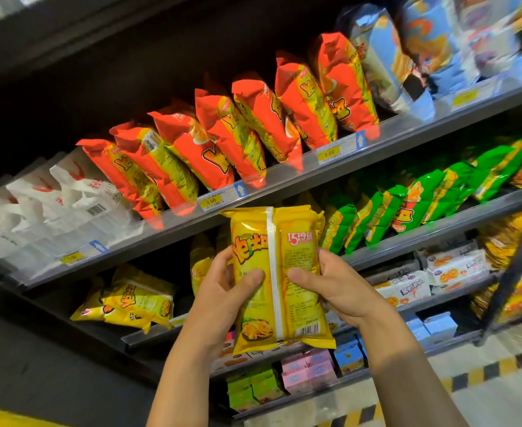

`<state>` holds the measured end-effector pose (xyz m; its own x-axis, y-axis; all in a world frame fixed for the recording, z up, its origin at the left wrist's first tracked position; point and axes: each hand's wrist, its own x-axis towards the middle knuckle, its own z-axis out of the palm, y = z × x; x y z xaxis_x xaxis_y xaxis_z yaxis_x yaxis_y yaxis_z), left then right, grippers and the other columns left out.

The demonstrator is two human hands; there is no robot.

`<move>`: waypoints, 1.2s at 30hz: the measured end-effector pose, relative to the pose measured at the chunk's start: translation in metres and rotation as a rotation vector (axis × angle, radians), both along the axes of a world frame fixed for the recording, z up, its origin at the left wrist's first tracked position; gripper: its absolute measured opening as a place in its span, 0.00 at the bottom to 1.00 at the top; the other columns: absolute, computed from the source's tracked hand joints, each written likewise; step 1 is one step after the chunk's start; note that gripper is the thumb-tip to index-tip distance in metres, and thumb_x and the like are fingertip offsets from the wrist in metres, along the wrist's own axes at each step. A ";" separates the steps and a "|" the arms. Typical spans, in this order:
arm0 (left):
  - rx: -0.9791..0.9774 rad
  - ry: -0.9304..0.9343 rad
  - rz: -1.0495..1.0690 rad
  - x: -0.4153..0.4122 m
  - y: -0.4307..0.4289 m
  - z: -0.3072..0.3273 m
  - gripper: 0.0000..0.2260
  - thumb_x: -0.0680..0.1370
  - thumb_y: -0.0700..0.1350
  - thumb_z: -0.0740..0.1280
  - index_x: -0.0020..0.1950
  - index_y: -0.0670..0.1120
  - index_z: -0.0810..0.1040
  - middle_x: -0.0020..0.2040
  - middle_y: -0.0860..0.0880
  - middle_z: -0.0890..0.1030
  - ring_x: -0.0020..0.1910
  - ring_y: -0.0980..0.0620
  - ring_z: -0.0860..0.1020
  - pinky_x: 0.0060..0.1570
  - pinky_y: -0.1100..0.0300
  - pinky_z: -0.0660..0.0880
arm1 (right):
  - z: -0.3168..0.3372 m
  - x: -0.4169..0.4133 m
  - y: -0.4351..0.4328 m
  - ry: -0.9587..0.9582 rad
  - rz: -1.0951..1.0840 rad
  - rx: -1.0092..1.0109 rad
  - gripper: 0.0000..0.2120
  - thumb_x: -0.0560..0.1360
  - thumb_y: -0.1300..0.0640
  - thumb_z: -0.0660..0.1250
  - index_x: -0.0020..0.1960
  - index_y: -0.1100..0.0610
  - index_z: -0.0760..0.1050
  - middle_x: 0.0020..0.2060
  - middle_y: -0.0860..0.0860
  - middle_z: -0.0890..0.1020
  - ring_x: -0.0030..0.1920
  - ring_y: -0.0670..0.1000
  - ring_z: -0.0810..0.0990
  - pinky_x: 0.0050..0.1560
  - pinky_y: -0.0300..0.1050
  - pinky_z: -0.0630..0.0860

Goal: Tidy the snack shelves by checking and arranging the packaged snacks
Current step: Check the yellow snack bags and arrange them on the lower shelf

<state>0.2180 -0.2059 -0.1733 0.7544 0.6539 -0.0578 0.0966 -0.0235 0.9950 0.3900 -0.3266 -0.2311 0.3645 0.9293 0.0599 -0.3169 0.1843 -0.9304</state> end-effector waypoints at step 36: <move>0.268 0.251 0.153 -0.013 -0.016 0.003 0.17 0.73 0.70 0.72 0.60 0.78 0.73 0.67 0.58 0.78 0.66 0.60 0.77 0.65 0.48 0.80 | 0.009 -0.057 0.038 -0.118 -0.102 -0.186 0.40 0.68 0.21 0.64 0.76 0.37 0.68 0.70 0.40 0.78 0.70 0.45 0.77 0.74 0.58 0.73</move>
